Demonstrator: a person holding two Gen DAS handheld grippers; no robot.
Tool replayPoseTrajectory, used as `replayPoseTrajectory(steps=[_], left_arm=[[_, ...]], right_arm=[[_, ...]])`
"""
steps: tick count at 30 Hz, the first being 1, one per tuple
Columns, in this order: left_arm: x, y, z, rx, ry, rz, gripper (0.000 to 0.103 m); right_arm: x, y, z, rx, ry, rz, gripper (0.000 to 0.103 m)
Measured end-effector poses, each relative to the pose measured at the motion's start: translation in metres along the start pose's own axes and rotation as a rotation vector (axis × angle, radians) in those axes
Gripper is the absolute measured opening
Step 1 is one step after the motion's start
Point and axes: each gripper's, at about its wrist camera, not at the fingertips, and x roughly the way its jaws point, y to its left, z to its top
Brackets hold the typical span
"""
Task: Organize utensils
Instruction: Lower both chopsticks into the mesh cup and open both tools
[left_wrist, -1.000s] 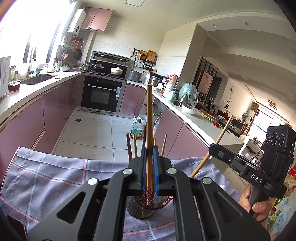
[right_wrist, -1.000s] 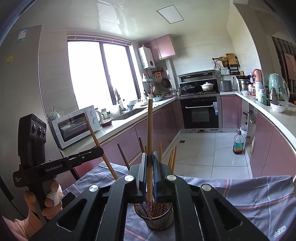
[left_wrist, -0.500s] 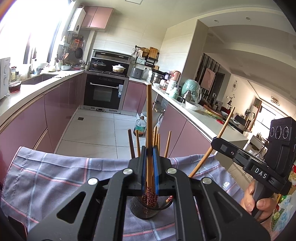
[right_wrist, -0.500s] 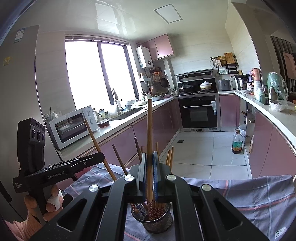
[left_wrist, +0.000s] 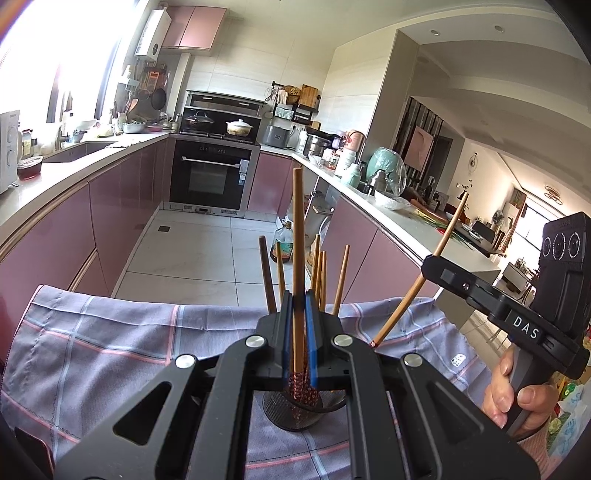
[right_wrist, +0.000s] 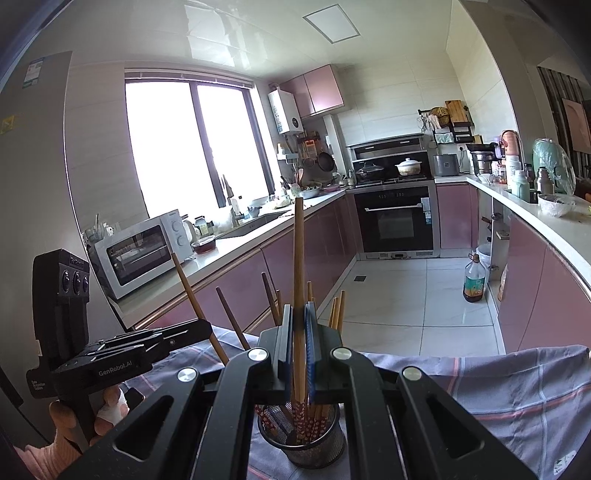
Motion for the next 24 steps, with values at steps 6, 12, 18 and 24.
replayPoseTrajectory(steps=[6,12,18,24], left_arm=[[0.004,0.001,-0.003,-0.002,0.016,0.004,0.007],[0.010,-0.001,-0.006,0.003,0.039,0.014,0.007],[0.016,0.000,-0.011,0.005,0.063,0.016,0.007],[0.023,0.000,-0.016,0.016,0.090,0.022,0.007]], right_arm=[[0.004,-0.001,-0.003,-0.012,0.017,-0.007,0.005],[0.017,-0.001,-0.008,-0.015,0.051,-0.008,0.005],[0.027,-0.002,-0.014,-0.024,0.090,-0.007,0.005],[0.036,-0.005,-0.019,-0.024,0.130,-0.006,0.005]])
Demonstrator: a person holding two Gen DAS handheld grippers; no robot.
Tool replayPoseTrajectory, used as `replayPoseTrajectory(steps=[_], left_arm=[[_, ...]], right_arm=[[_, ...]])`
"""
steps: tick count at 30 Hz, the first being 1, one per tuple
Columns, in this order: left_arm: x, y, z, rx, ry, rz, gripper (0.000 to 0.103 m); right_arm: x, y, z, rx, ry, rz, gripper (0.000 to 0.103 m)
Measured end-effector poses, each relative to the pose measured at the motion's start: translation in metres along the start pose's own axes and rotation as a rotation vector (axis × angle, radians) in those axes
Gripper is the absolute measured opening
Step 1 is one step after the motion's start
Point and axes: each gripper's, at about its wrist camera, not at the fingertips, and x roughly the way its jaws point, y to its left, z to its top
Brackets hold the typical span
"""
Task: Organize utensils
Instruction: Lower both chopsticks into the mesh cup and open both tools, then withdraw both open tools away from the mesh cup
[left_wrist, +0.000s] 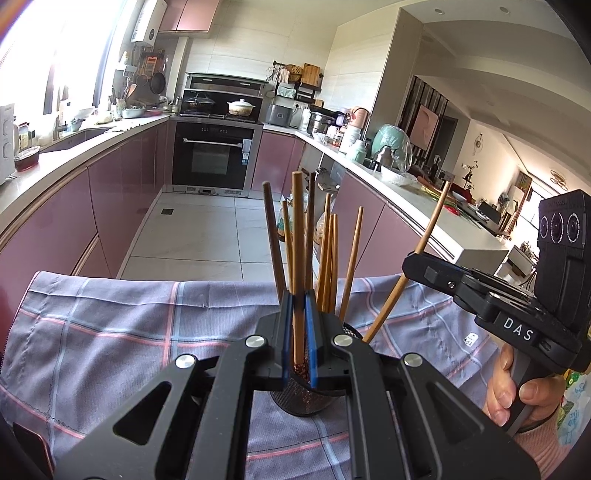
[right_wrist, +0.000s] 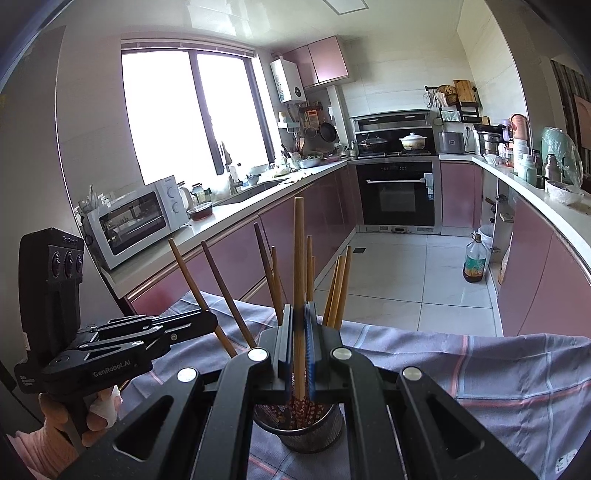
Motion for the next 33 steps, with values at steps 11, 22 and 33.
replayPoseTrajectory(steps=[11,22,33], left_arm=[[0.010,0.001,-0.003,0.012,0.039,0.002,0.007],[0.031,0.007,-0.008,0.005,0.100,-0.008,0.007],[0.044,0.018,-0.013,-0.010,0.107,-0.002,0.008]], right_arm=[[0.015,-0.003,-0.005,0.011,0.065,0.002,0.005],[0.028,-0.008,-0.014,0.022,0.108,-0.001,0.005],[0.038,-0.014,-0.020,0.045,0.129,-0.012,0.007]])
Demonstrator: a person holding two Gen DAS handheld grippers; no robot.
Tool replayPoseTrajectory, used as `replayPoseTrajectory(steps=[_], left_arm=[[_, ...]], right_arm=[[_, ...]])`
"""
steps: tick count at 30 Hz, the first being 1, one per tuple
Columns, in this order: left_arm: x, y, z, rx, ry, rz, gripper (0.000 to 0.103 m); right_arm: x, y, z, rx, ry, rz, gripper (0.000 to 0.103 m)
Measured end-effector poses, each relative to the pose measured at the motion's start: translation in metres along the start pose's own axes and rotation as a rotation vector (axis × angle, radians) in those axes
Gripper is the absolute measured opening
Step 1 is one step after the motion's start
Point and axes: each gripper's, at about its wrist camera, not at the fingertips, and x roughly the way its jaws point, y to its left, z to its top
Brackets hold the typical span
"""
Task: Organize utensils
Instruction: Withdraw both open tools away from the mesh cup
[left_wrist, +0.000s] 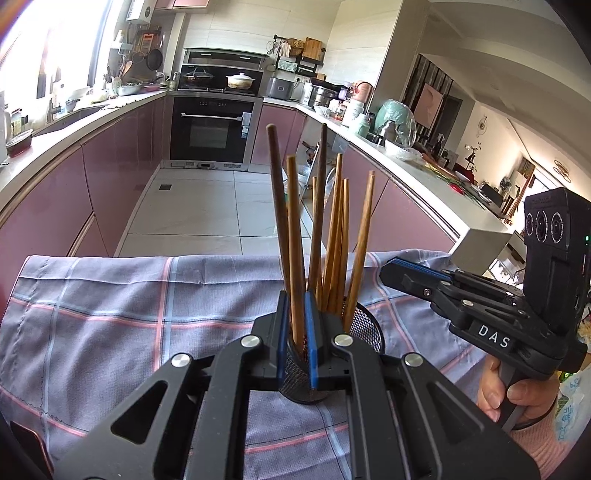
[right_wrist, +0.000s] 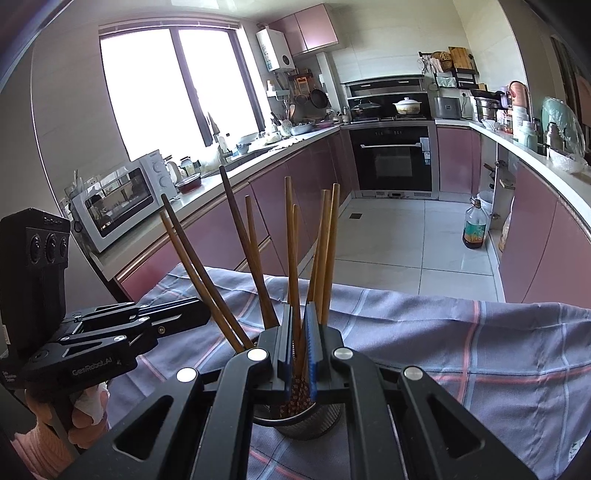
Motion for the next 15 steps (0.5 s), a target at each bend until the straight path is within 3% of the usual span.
replayPoseTrajectory(steps=[8,13,15], left_arm=[[0.0018,0.0008,-0.0036,0.003,-0.017,0.023,0.008],[0.0046,0.0014,-0.0083,0.009,-0.025,0.042,0.017],[0.0044,0.0021,-0.0099,0.009,-0.032,0.059,0.025]], right_arm=[[-0.0009,-0.0036,-0.0017,0.011,-0.003,0.004,0.008],[-0.0008,-0.0011,-0.0066,0.007,-0.002,0.005,0.009],[-0.0006,-0.0001,-0.0089,0.007,-0.005,-0.001,0.019]])
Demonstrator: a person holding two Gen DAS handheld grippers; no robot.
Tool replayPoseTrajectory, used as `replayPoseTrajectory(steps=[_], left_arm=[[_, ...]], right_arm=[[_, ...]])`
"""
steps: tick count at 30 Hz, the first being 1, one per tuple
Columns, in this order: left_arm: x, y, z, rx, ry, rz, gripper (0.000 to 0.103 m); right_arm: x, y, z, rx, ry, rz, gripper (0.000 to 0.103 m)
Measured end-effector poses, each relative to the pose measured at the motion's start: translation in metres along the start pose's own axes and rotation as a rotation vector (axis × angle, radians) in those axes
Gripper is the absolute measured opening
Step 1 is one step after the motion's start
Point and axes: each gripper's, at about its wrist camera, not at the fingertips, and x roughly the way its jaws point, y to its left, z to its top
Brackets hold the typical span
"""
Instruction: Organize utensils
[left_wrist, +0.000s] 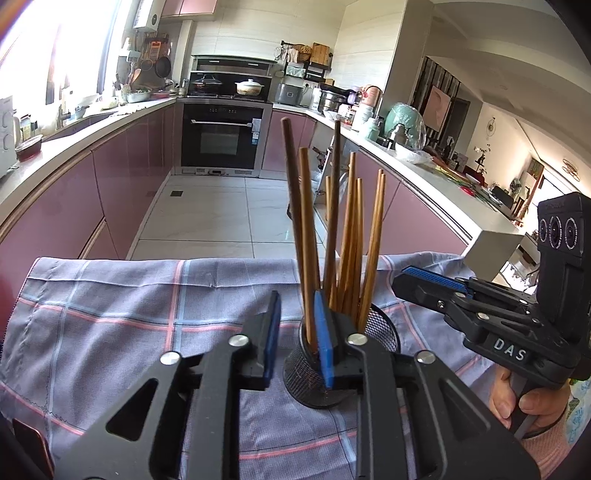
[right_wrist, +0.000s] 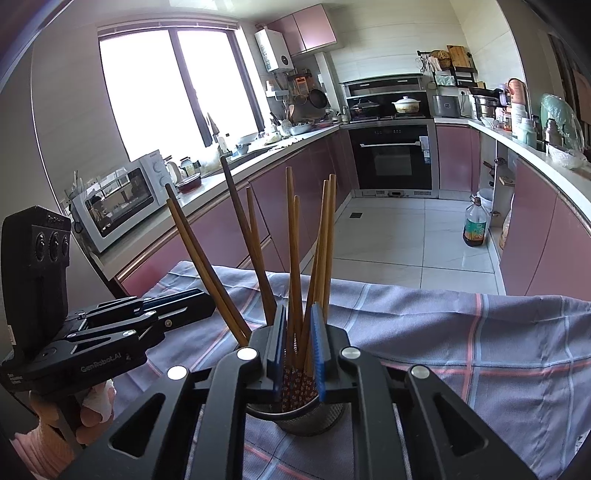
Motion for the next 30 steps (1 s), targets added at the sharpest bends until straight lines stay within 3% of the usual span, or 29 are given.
replayPoseTrajectory(steps=[4,6,7,10,12,20,30], left_arm=[[-0.004,0.004,-0.006,-0.002,-0.031,0.016,0.051],[-0.009,0.004,-0.011,0.007,-0.051,0.031,0.057],[-0.011,0.004,-0.013,0.013,-0.063,0.041,0.066],[-0.021,0.006,-0.023,0.026,-0.106,0.075,0.088],[-0.030,0.008,-0.031,0.032,-0.140,0.104,0.097],[-0.062,0.016,-0.063,0.029,-0.205,0.186,0.098],[-0.097,-0.001,-0.087,0.046,-0.271,0.254,0.098]], right_arm=[[-0.002,0.002,-0.006,0.005,-0.006,-0.006,0.027],[-0.003,0.005,-0.009,-0.002,-0.013,-0.010,0.036],[-0.005,0.006,-0.011,-0.004,-0.017,-0.015,0.039],[-0.011,0.012,-0.018,-0.017,-0.040,-0.034,0.054],[-0.017,0.016,-0.024,-0.023,-0.071,-0.052,0.074],[-0.041,0.034,-0.053,-0.065,-0.169,-0.132,0.097],[-0.067,0.058,-0.077,-0.086,-0.273,-0.204,0.097]])
